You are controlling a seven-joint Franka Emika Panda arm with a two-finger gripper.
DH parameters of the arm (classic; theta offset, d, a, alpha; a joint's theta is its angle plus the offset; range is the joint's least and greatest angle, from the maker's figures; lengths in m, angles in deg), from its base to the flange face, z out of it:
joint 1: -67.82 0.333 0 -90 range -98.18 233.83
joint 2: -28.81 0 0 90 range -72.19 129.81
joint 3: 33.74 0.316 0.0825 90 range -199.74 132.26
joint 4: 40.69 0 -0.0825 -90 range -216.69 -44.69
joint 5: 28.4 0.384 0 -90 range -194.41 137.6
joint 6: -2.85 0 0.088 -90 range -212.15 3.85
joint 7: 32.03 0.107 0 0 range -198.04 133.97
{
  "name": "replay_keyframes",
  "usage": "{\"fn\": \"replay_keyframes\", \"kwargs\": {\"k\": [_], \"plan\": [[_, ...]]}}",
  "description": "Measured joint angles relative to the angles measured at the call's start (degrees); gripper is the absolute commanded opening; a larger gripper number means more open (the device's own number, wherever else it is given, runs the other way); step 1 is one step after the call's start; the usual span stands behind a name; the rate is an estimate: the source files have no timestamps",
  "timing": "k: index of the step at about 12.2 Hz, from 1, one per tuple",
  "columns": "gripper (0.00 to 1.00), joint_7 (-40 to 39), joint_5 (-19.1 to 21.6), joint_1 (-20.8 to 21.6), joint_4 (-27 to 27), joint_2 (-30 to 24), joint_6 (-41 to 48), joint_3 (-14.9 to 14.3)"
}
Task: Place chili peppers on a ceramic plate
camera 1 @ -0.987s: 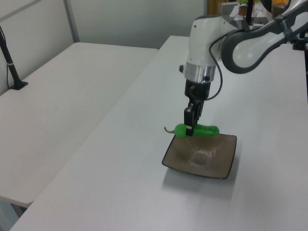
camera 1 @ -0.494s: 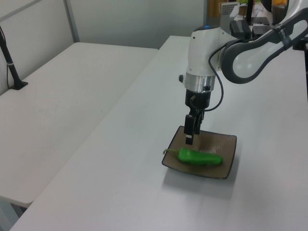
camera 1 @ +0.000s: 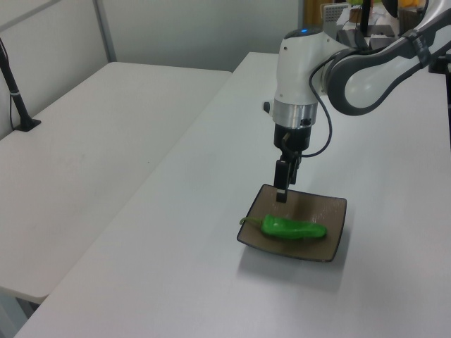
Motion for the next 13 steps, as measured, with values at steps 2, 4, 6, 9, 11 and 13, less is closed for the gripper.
{"fn": "replay_keyframes", "kwargs": {"k": [2,4,6,9,11,13], "plan": [[1.0,-2.0,-3.1,-0.5,0.0,-1.5,4.9,-0.3],[1.0,-7.4,-4.5,-0.8,-0.1,-3.7,10.4,-2.9],[1.0,-12.4,-6.4,-0.5,-0.3,-6.0,16.4,-7.1],[1.0,-14.0,-9.7,0.9,-2.9,-9.4,18.3,-13.1],[1.0,-14.2,-10.4,1.8,-5.2,-12.7,18.3,-16.8],[1.0,-14.9,-10.4,1.8,-6.8,-16.3,18.3,-19.8]]}}
